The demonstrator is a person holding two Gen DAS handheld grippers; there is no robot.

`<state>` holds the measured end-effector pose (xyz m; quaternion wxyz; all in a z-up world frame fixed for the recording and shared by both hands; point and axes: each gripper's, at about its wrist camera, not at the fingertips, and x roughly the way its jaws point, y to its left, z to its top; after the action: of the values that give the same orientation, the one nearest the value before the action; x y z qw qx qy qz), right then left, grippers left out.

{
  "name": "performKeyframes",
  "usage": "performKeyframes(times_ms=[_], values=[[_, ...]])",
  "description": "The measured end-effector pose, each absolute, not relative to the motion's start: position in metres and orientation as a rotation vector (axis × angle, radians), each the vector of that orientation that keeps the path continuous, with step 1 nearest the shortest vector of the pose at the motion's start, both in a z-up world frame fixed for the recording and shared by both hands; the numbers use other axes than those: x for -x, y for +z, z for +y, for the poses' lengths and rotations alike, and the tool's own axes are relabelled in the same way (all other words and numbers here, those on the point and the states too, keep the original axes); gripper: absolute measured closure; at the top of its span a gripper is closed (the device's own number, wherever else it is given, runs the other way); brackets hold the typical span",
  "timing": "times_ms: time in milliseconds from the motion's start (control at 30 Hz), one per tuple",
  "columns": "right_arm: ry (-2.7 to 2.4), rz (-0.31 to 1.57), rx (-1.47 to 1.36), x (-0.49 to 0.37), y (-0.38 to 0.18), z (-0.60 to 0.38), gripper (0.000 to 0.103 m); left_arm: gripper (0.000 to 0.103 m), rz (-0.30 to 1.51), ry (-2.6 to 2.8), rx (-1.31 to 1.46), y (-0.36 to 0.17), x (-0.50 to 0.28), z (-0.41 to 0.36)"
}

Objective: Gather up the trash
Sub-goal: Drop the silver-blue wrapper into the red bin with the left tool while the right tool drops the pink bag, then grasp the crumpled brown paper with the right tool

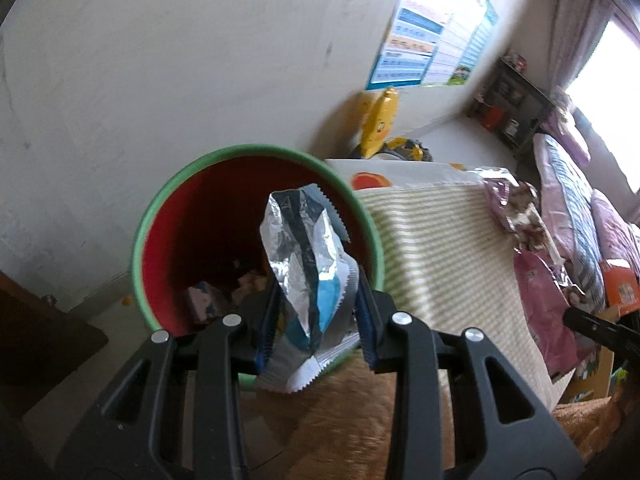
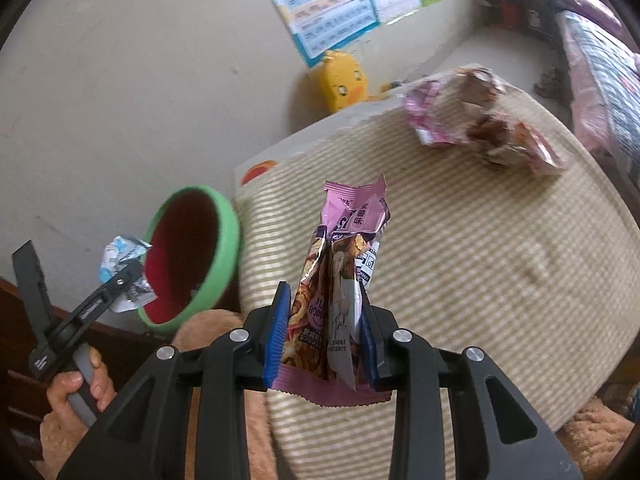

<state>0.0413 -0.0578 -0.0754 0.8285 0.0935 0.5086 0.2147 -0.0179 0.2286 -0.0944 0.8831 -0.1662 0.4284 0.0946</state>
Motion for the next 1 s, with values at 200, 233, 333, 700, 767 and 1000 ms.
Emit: performKeyframes(times_ms=[200,233,333,700,767,1000], values=[[0.584,1.109,-0.208,-0.05,-0.074,-0.002,0.074,0.07,0.906,0.261,0.375,-0.106,0.02,0.257],[0.61,1.114,-0.214,-0.051,-0.073,0.008,0.074,0.07,0.907,0.271,0.379,-0.107,0.021,0.262],[0.693,1.117,-0.226,-0.053,-0.07,0.036,0.074,0.07,0.908,0.296,0.389,-0.11,0.021,0.274],[0.908,1.125,-0.285,-0.069,-0.069,0.113,0.061,0.038,0.907,0.395,0.454,-0.124,0.032,0.305],[0.912,1.132,-0.328,-0.076,-0.073,0.111,0.046,0.035,0.906,0.402,0.483,-0.127,0.034,0.31],[0.642,1.078,-0.295,-0.109,-0.09,0.039,0.042,0.03,0.905,0.396,0.481,-0.128,0.031,0.308]])
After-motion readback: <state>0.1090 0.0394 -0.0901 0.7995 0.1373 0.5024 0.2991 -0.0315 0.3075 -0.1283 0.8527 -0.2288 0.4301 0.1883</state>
